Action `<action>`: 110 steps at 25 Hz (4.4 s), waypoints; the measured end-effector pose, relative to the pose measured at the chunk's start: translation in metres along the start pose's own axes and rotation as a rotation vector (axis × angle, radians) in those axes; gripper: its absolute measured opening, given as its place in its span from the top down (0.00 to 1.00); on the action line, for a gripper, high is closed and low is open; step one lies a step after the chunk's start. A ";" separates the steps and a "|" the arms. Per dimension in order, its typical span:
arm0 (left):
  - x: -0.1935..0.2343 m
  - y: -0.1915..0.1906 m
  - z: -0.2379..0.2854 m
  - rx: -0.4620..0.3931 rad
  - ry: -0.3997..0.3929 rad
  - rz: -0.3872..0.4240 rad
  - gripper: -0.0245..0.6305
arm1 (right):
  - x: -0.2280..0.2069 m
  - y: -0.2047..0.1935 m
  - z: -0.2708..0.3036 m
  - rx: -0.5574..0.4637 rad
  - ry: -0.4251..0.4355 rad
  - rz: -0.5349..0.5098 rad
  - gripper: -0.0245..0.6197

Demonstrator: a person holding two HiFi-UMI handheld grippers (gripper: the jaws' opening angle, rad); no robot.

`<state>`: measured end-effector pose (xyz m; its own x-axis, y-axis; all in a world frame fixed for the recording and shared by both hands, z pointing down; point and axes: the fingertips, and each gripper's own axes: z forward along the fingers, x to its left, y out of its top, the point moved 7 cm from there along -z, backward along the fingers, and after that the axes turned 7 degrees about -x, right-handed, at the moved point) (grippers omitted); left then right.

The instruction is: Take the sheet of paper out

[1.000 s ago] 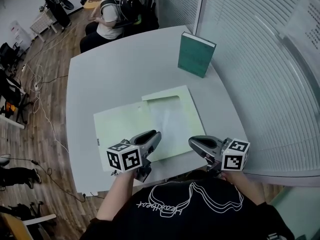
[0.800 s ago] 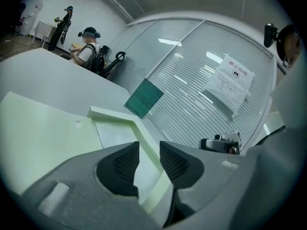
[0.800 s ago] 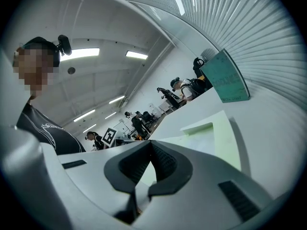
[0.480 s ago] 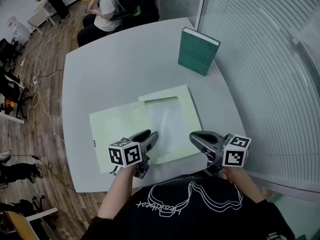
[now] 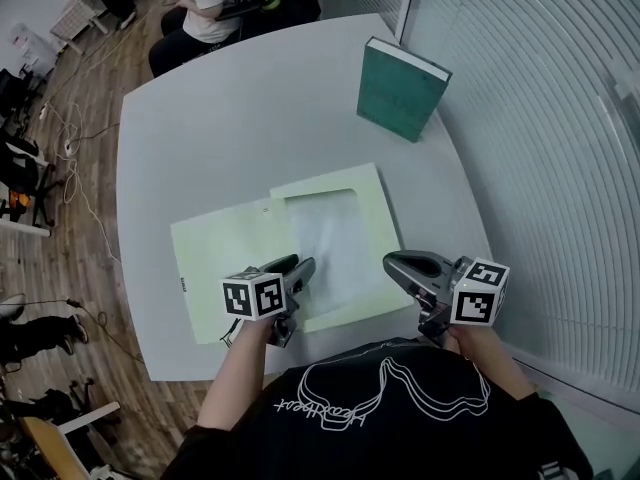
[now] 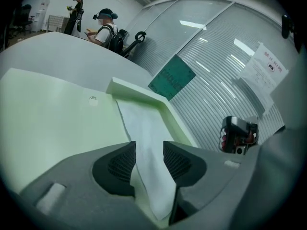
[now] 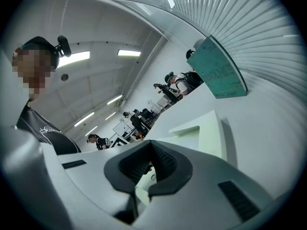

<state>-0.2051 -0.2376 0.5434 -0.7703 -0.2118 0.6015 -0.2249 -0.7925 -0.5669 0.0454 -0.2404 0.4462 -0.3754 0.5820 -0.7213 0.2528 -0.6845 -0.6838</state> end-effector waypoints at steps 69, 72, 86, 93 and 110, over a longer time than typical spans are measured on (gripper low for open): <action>0.043 0.001 0.000 0.053 0.095 -0.068 0.94 | -0.007 -0.031 0.015 -0.006 0.015 0.139 0.95; 0.049 0.001 -0.007 0.046 0.100 -0.065 0.94 | 0.002 -0.036 0.019 -0.003 0.017 0.139 0.95; 0.071 -0.003 -0.035 0.001 0.103 -0.107 0.94 | 0.030 -0.043 0.029 0.018 0.006 0.102 0.95; 0.082 -0.005 -0.064 -0.013 0.105 -0.108 0.94 | 0.055 -0.056 0.040 0.030 0.001 0.095 0.95; 0.121 -0.028 -0.125 -0.069 0.137 -0.113 0.94 | 0.100 -0.100 0.052 0.016 -0.003 0.064 0.95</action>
<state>-0.3669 -0.1700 0.5617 -0.8110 -0.0397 0.5838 -0.3514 -0.7648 -0.5401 -0.0637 -0.1364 0.4482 -0.3620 0.5354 -0.7631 0.2620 -0.7272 -0.6345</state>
